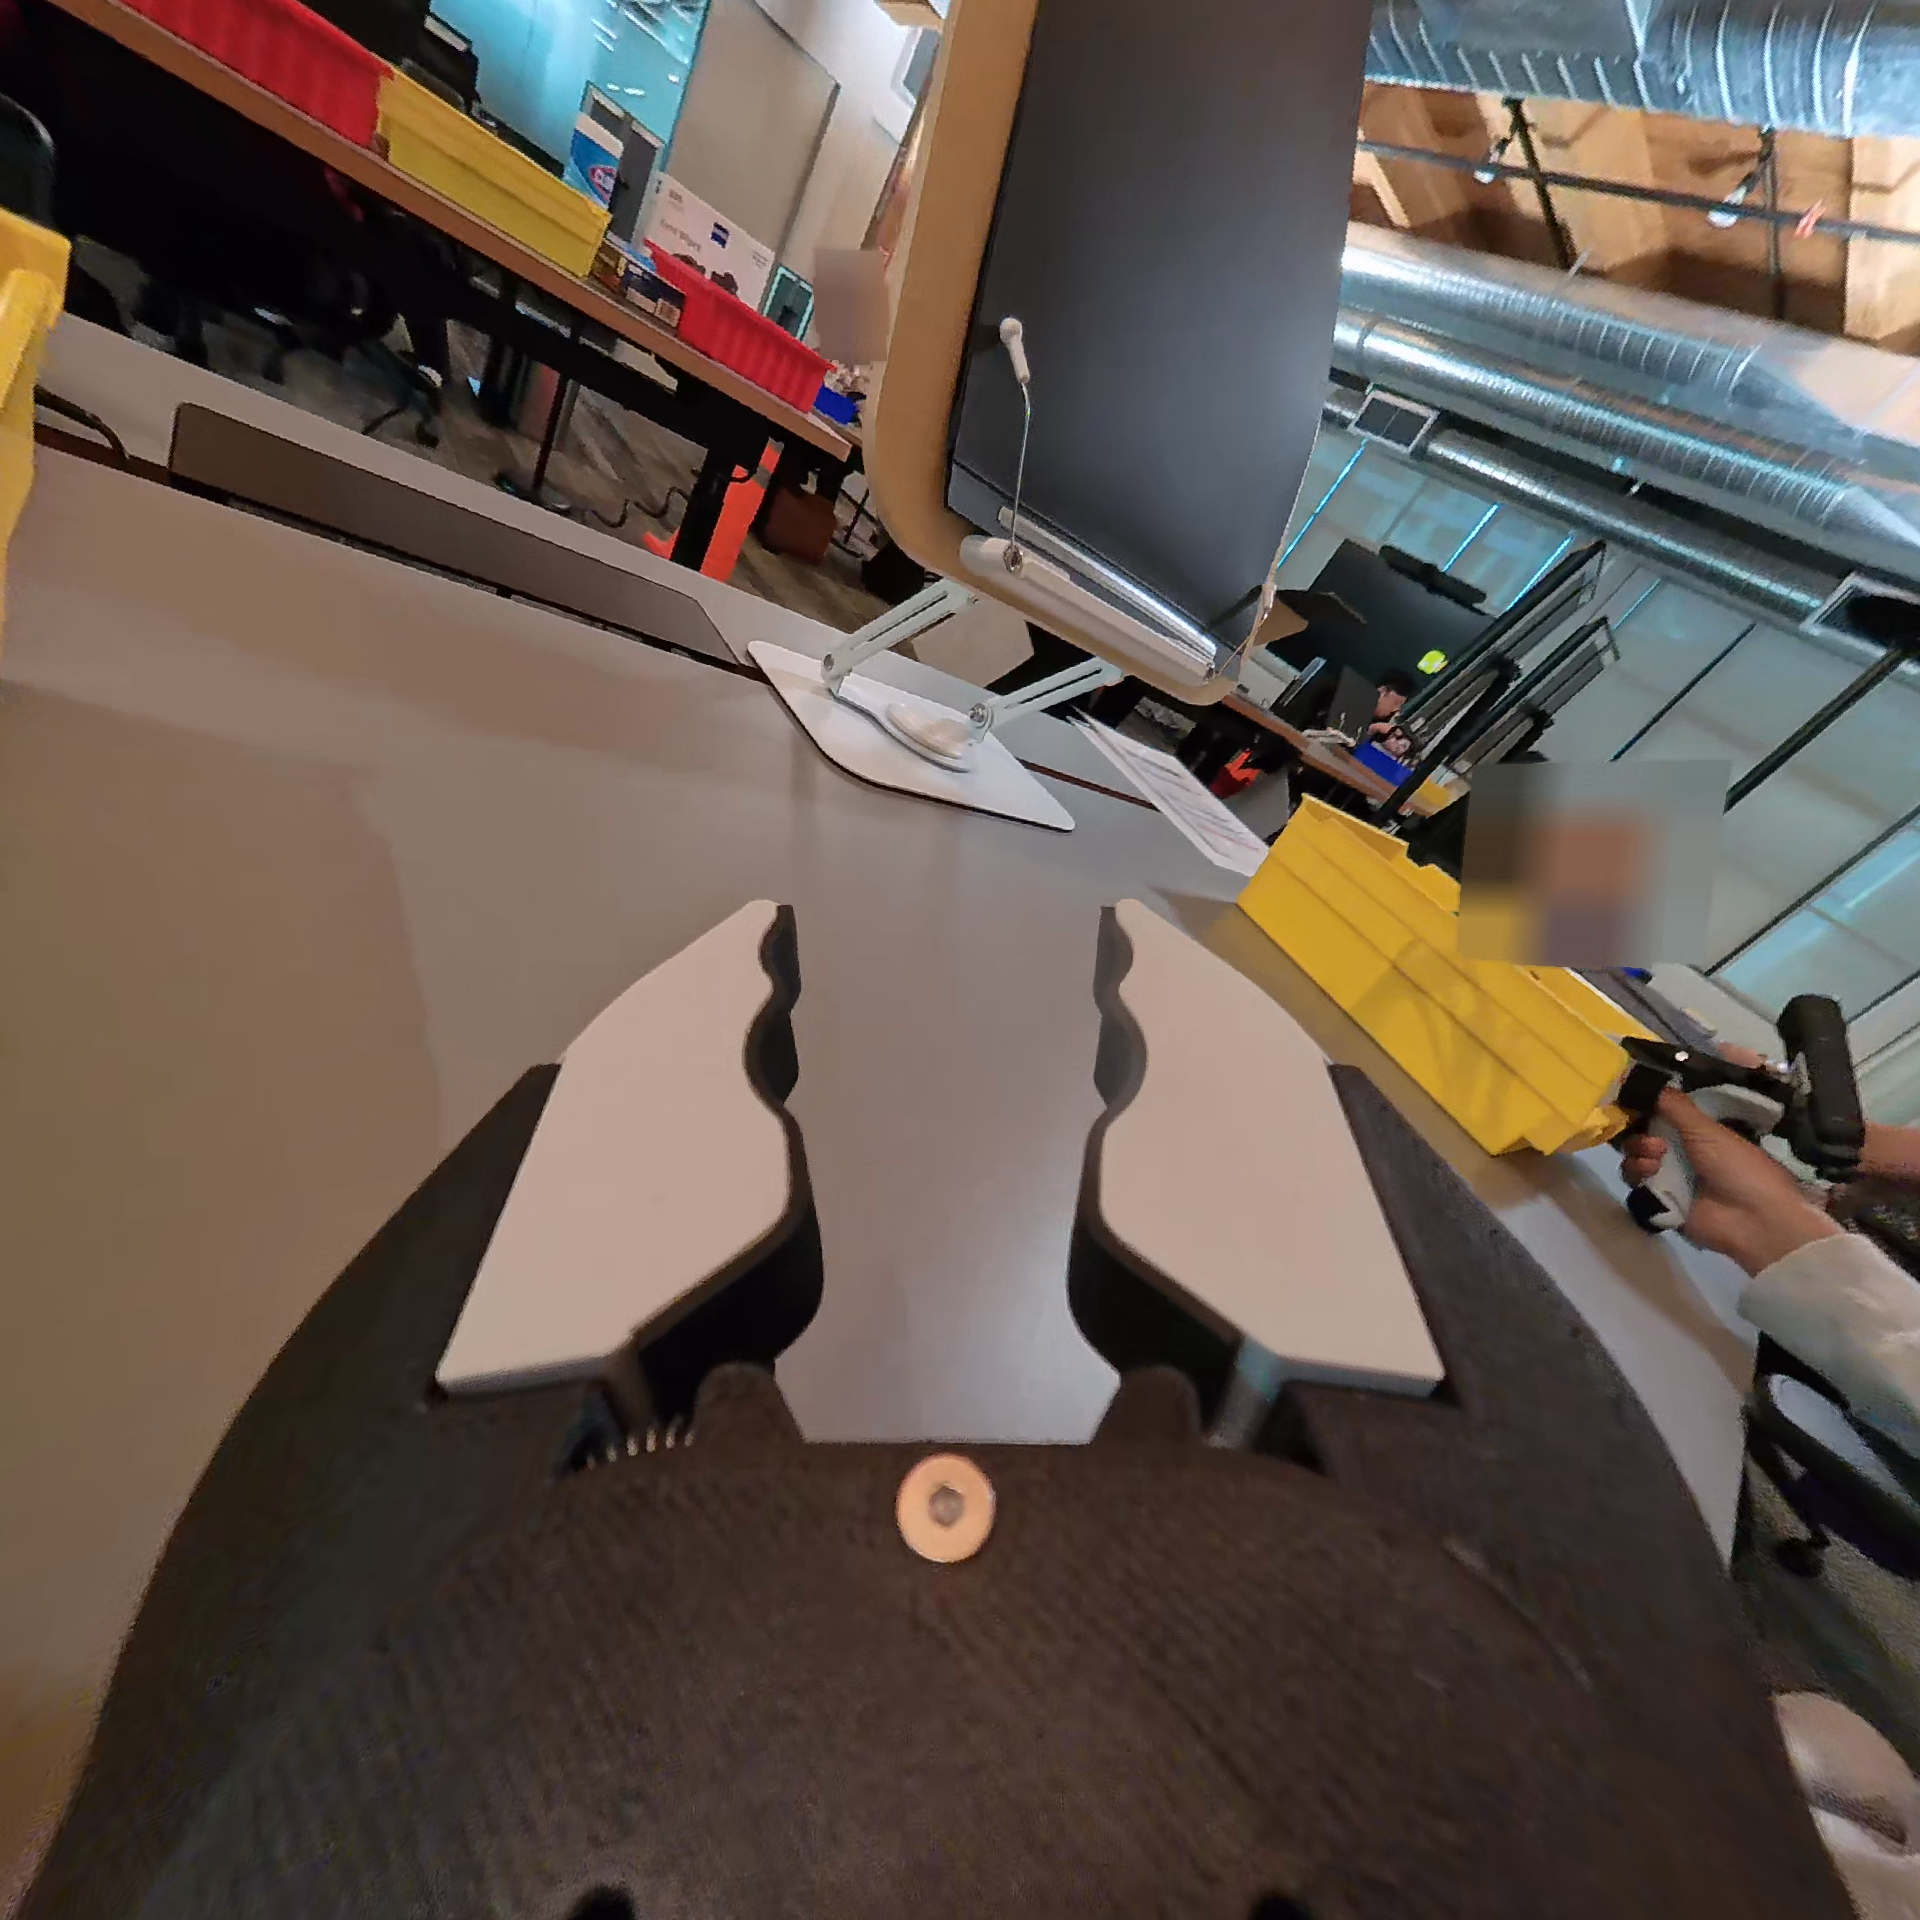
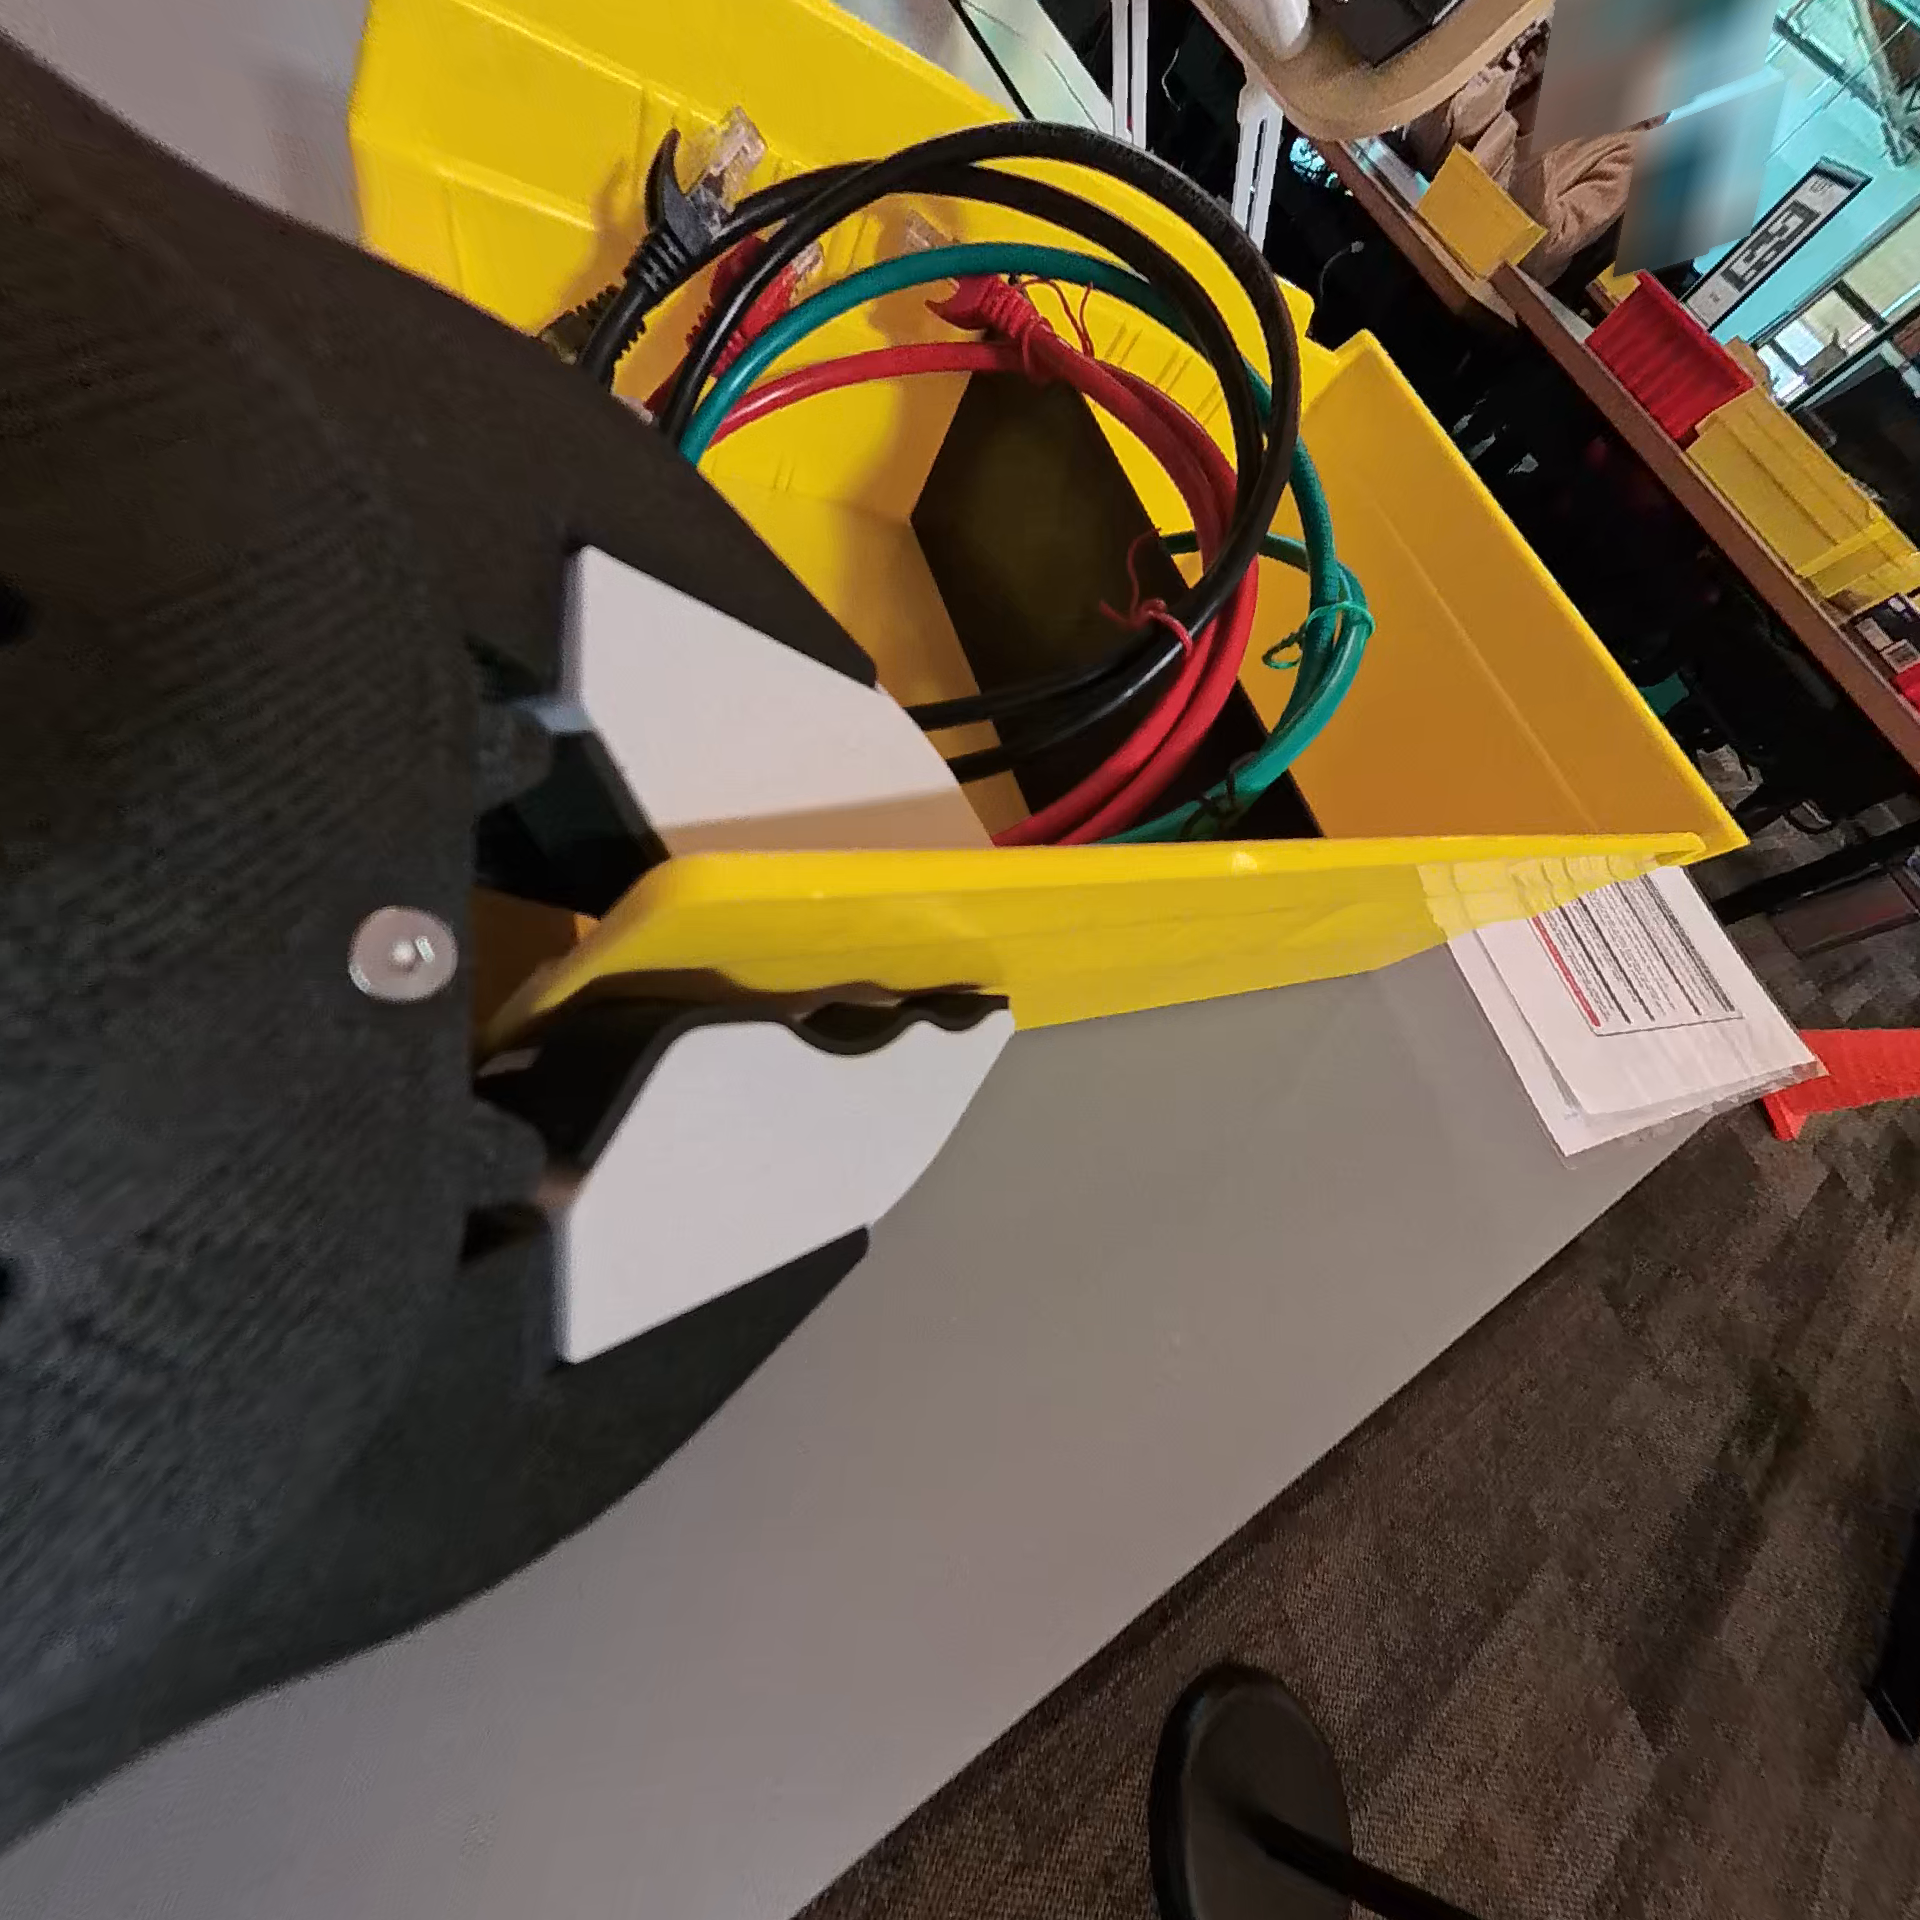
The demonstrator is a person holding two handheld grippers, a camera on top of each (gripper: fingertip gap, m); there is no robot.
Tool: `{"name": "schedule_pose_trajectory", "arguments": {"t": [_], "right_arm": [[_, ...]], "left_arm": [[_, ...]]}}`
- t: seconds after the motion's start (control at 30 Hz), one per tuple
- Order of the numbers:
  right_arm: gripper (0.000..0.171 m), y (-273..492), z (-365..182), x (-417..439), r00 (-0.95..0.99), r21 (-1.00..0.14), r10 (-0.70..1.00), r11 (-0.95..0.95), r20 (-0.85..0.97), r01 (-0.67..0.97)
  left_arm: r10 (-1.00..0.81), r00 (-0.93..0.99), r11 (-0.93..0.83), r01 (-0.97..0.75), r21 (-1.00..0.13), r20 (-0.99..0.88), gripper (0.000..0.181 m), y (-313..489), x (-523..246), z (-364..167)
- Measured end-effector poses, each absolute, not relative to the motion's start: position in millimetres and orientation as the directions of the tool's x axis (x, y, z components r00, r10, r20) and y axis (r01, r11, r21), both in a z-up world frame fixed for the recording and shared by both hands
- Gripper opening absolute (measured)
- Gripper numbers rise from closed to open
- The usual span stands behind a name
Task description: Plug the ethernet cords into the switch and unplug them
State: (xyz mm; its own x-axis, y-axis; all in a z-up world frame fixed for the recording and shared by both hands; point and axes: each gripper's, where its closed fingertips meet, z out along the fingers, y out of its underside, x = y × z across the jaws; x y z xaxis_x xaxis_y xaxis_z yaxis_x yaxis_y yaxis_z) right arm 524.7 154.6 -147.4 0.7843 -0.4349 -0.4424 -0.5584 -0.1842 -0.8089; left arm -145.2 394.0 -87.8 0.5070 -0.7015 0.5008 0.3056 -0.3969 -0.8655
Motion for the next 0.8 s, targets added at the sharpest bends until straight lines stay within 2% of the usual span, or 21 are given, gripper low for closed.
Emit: {"name": "schedule_pose_trajectory", "arguments": {"t": [0.33,0.6,0.7,0.8], "right_arm": [[0.012,156.7,-137.9,513.7,0.751,-0.782,-0.411,-0.131,-0.516,-0.609],[0.010,173.3,-108.1,474.6,0.754,-0.763,-0.267,-0.088,-0.601,-0.640],[0.010,184.8,-101.7,452.7,0.762,-0.760,-0.204,-0.104,-0.615,-0.641],[0.010,200.3,-99.8,429.2,0.778,-0.765,-0.157,-0.145,-0.608,-0.628]], "left_arm": [[-0.701,0.484,-0.427,0.303,-0.852,0.524,0.055,392.3,-139.3,-90.9],[-0.703,0.481,-0.431,0.299,-0.851,0.524,0.055,391.8,-137.5,-92.0],[-0.719,0.503,-0.395,0.270,-0.878,0.479,0.054,388.9,-137.1,-89.1],[-0.716,0.616,-0.253,0.211,-0.944,0.329,0.062,388.2,-146.5,-78.8]]}}
